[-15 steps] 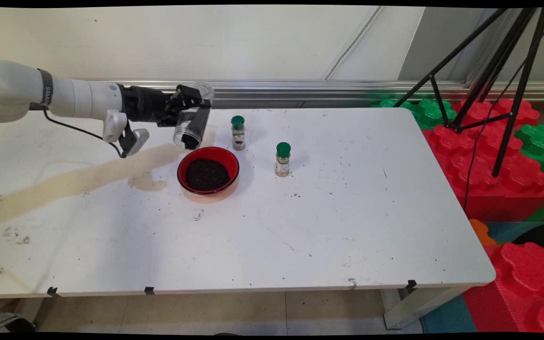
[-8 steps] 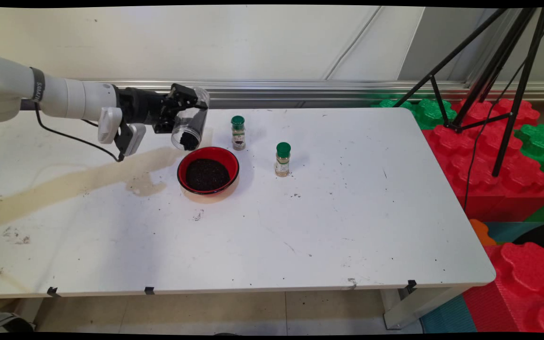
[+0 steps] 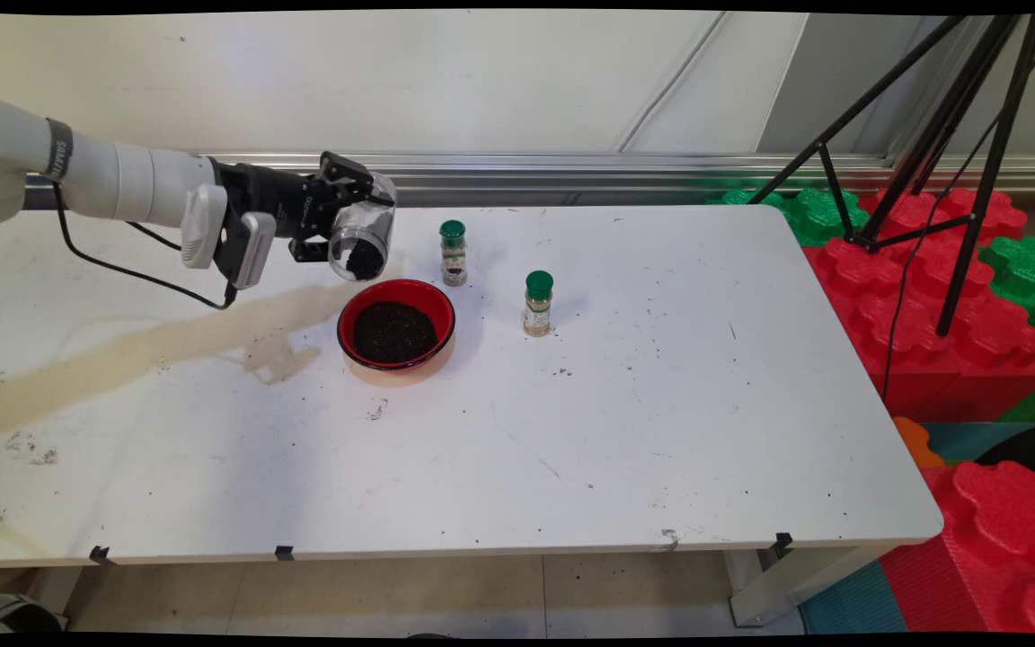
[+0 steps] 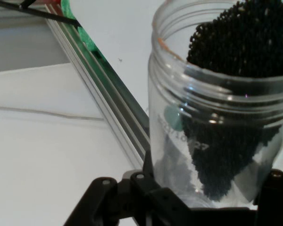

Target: Pour the black seasoning powder in the red bowl

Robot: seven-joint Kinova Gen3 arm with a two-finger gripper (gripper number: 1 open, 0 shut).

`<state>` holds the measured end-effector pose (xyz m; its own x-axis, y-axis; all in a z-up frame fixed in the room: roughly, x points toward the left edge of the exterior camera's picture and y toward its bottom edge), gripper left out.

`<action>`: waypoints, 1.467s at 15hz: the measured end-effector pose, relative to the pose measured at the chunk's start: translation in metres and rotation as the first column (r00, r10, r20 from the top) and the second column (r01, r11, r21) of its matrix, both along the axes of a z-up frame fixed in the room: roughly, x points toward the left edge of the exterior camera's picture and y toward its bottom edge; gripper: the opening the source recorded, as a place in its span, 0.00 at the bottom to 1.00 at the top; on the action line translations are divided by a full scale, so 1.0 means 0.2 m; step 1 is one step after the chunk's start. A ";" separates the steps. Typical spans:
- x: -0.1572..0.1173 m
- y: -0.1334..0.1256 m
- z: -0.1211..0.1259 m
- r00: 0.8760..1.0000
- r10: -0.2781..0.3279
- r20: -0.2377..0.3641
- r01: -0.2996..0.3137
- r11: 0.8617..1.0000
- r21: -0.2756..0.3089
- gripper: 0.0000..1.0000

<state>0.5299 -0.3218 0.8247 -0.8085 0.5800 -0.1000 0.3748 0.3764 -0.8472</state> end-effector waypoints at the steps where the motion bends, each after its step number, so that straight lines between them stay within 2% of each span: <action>1: -0.01 0.00 0.01 1.000 0.014 -0.024 -0.014 1.000 0.018 0.00; 5: -0.04 0.01 0.08 0.989 0.086 -0.120 -0.074 0.992 0.098 0.00; 8: -0.05 0.01 0.12 0.973 0.141 -0.181 -0.113 0.981 0.156 0.00; 11: -0.06 0.02 0.15 0.953 0.195 -0.234 -0.145 0.966 0.215 0.00; 15: -0.08 0.04 0.20 0.908 0.282 -0.310 -0.180 0.930 0.319 0.00; 20: -0.09 0.06 0.23 0.842 0.381 -0.382 -0.194 0.874 0.445 0.00; 22: -0.10 0.07 0.24 0.823 0.405 -0.398 -0.190 0.857 0.478 0.00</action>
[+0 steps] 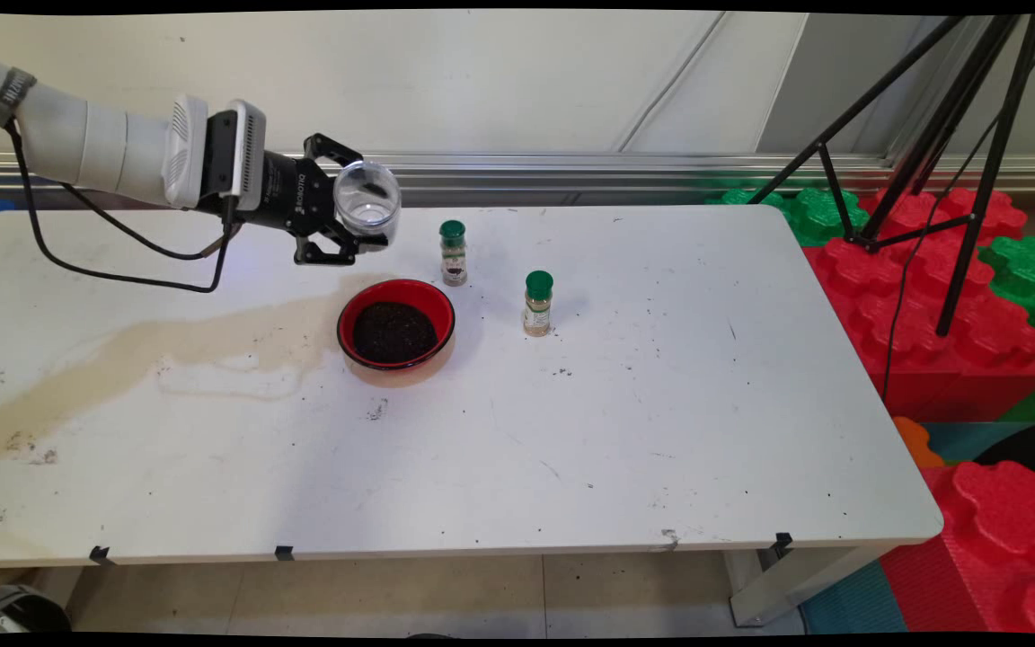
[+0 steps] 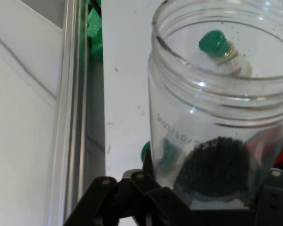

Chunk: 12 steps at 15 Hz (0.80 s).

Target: Pour the black seasoning powder in the red bowl

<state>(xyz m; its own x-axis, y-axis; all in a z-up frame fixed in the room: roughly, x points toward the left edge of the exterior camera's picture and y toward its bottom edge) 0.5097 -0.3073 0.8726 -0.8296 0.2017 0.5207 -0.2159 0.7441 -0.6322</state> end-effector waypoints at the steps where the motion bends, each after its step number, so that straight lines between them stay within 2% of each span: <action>1: 0.00 0.00 0.00 1.000 0.005 -0.013 -0.005 1.000 0.012 0.00; 7: -0.02 0.04 0.02 0.994 0.035 -0.100 -0.025 0.995 0.098 0.00; 12: -0.03 0.07 0.03 0.985 0.055 -0.163 -0.028 0.986 0.164 0.00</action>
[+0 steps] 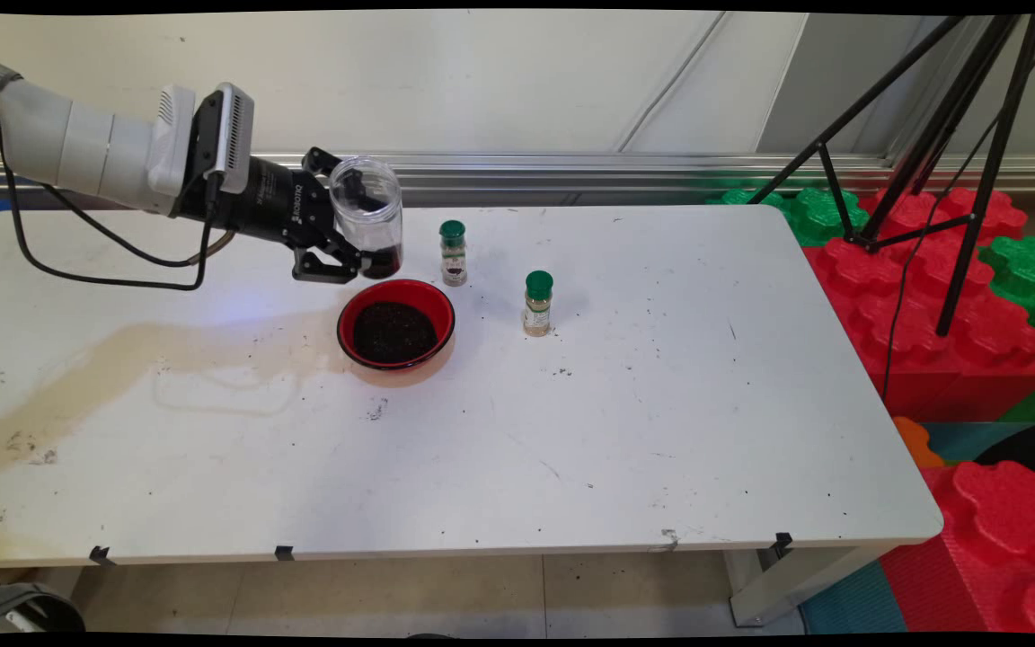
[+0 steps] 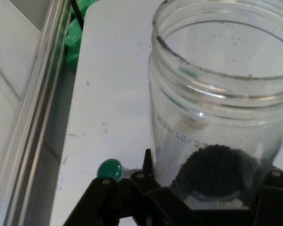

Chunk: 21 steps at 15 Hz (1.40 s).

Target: Pour the black seasoning powder in the red bowl, then place the picked object on the table

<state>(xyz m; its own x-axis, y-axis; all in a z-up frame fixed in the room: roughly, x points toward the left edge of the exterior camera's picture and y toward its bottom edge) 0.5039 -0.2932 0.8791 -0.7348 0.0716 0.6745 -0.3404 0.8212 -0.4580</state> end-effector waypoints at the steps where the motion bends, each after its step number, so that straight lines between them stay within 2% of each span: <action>1: 0.00 0.01 0.00 1.000 0.002 -0.010 -0.002 1.000 0.010 0.00; 9: -0.03 0.05 0.00 0.994 0.031 -0.107 -0.018 0.993 0.117 0.00; 17: -0.06 0.13 -0.02 0.978 0.056 -0.200 -0.005 0.969 0.246 0.00; 21: -0.05 0.16 -0.04 0.973 0.057 -0.224 0.009 0.959 0.282 0.00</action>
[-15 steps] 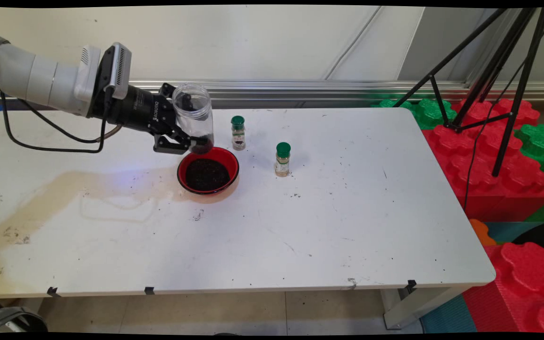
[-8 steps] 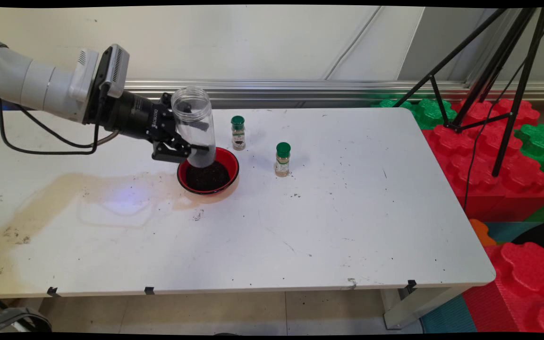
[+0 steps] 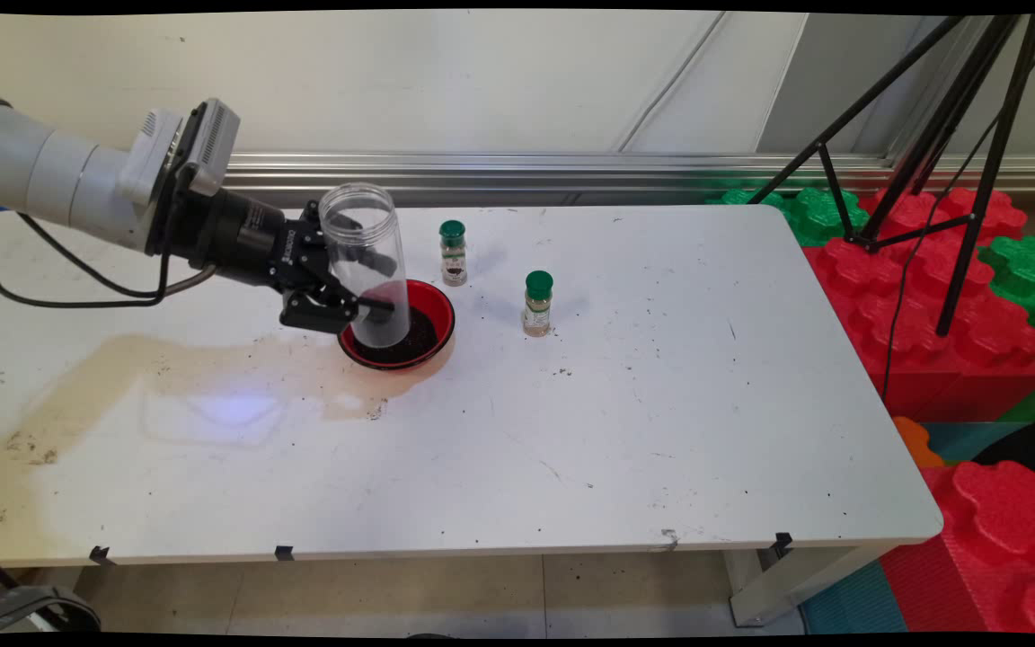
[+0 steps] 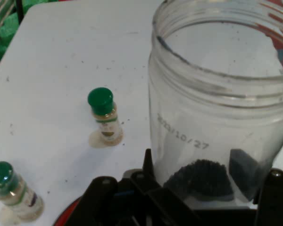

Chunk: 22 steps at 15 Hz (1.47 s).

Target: Place the picked object on the table

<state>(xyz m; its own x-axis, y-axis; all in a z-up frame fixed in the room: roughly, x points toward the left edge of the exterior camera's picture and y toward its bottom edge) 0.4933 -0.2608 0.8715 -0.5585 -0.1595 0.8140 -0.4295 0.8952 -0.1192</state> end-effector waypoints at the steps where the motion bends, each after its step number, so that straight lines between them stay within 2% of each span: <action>1: 0.00 0.01 -0.01 1.000 -0.001 -0.005 0.001 1.000 0.007 0.00; 8: 0.08 0.09 -0.08 1.000 -0.012 -0.027 0.014 0.998 0.060 0.00; 15: 0.25 0.18 -0.16 0.999 -0.028 -0.032 0.031 0.994 0.100 0.00; 22: 0.39 0.22 -0.23 0.999 -0.041 -0.028 0.044 0.993 0.106 0.00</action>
<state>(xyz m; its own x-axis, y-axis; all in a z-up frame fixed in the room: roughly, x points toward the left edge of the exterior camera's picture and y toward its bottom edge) 0.5704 -0.2166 0.8248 -0.5455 -0.2227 0.8079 -0.3927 0.9196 -0.0117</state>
